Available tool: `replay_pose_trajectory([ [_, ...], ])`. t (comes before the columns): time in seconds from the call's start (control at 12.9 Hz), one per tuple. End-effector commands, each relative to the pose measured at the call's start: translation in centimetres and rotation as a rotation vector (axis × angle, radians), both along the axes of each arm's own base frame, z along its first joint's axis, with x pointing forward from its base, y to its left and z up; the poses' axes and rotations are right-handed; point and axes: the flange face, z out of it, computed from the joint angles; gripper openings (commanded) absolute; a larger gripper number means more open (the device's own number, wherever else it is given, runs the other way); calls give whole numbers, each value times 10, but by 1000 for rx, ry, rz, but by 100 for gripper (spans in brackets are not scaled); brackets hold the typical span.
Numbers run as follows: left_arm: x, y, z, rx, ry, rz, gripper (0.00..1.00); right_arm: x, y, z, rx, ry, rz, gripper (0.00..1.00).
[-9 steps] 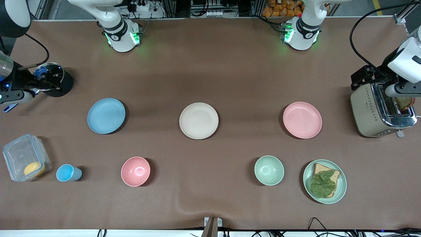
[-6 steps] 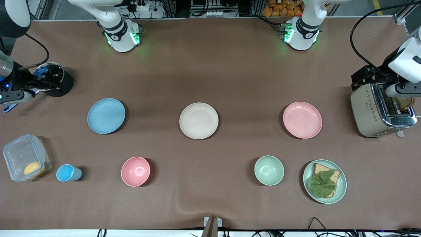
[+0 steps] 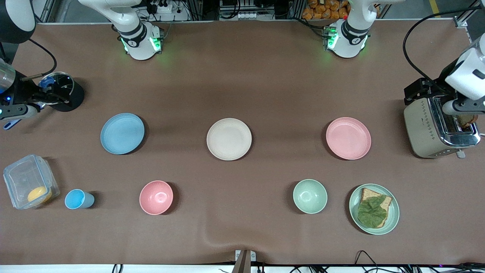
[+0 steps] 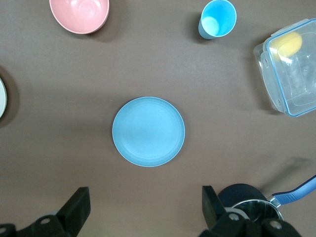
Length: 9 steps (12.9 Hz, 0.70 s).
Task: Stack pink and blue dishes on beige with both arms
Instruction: 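Move the left gripper from the toaster toward the pink plate, then lower the left gripper and grip the pink plate's rim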
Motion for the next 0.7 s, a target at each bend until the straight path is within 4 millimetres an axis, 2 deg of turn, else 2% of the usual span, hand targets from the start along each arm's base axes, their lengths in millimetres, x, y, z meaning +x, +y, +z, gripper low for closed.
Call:
replay_pose_trajectory([
  [0.0, 9, 13, -45, 23, -5, 17, 100, -4, -2, 5, -1, -3, 0, 100],
  [0.08, 12, 22, -69, 21, -19, 28, 100, -4, -1, 5, -1, -1, 2, 100],
  [0.23, 13, 27, -116, 18, -29, 28, 100, -4, -1, 4, -1, 0, 2, 100],
  [0.46, 13, 52, -177, 31, -35, 49, 100, -4, -2, 4, -1, 0, -2, 100],
  [0.62, 12, 60, -233, 24, -14, 54, 100, -4, -2, 4, -1, 0, 0, 100],
])
